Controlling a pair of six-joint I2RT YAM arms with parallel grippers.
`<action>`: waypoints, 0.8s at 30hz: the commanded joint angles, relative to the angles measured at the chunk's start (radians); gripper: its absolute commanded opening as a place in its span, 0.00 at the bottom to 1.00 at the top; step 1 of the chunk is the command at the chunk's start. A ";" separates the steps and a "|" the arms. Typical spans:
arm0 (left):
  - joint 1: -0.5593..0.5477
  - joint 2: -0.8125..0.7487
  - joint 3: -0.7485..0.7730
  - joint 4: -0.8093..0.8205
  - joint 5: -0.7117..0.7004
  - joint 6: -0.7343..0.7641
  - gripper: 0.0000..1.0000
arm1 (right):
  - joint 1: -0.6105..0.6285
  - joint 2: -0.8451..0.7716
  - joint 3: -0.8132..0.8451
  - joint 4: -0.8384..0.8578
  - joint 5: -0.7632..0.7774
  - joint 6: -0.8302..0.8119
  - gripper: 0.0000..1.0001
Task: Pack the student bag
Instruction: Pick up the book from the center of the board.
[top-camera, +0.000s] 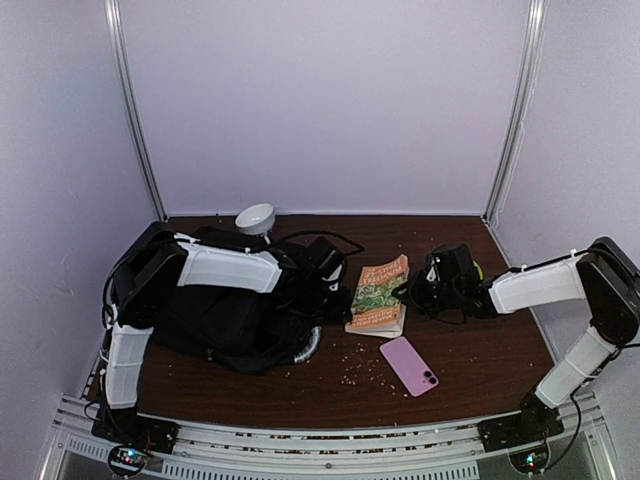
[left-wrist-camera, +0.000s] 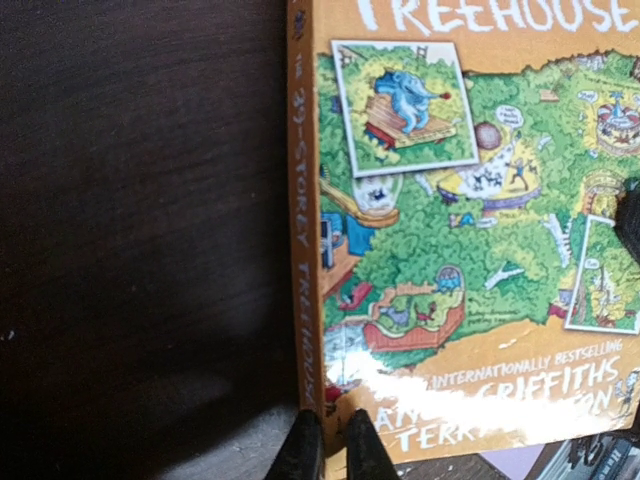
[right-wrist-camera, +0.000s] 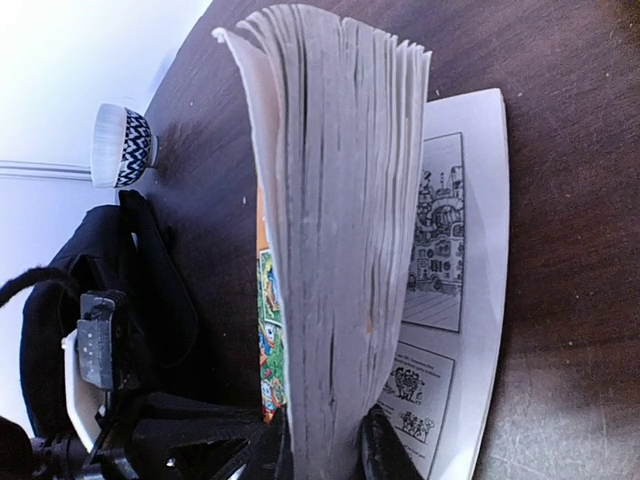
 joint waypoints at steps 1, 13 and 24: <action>-0.002 -0.034 -0.006 -0.045 -0.038 0.027 0.20 | 0.021 -0.150 -0.002 -0.076 0.035 -0.073 0.00; -0.002 -0.395 -0.023 -0.095 -0.162 0.029 0.79 | 0.021 -0.431 0.098 -0.237 0.101 -0.194 0.00; 0.001 -0.742 -0.197 0.084 -0.134 0.141 0.98 | 0.033 -0.565 0.093 -0.016 -0.292 -0.209 0.00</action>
